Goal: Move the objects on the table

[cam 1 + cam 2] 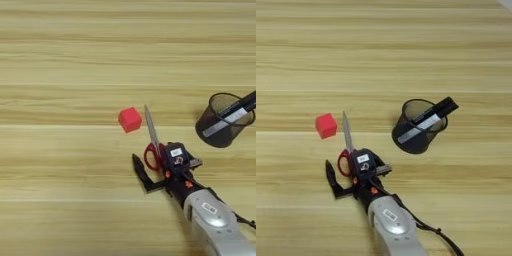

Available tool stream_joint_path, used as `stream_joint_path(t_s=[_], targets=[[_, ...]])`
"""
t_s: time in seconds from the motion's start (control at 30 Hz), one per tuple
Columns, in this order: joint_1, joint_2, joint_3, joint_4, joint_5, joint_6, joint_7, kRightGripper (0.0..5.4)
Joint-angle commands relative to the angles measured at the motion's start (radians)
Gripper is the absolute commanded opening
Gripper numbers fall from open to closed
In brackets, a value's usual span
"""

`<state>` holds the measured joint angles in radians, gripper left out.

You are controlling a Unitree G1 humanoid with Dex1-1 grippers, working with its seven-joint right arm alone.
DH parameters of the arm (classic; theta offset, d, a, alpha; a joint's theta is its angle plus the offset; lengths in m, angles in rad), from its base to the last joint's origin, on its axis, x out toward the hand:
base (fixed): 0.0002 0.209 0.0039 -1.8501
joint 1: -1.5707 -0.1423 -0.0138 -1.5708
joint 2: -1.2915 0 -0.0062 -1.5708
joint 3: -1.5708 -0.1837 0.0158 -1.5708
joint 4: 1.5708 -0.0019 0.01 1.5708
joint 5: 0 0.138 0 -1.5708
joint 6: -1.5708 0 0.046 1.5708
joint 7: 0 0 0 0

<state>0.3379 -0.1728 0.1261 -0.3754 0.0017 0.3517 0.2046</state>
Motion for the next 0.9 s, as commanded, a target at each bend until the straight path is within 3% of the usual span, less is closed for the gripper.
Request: stream_joint_path(t_s=[0.03,0.27,0.37,0.9], targets=[[-0.059,-0.007,-0.017,-0.027,-0.019,-0.079,-0.015,5.38],[-0.115,0.028,-0.025,-0.007,0.020,-0.103,0.000,5.38],[-0.150,0.038,-0.013,0.016,0.005,-0.130,-0.004,5.38],[-0.366,0.078,0.020,0.292,-0.006,-0.329,0.032,5.38]])
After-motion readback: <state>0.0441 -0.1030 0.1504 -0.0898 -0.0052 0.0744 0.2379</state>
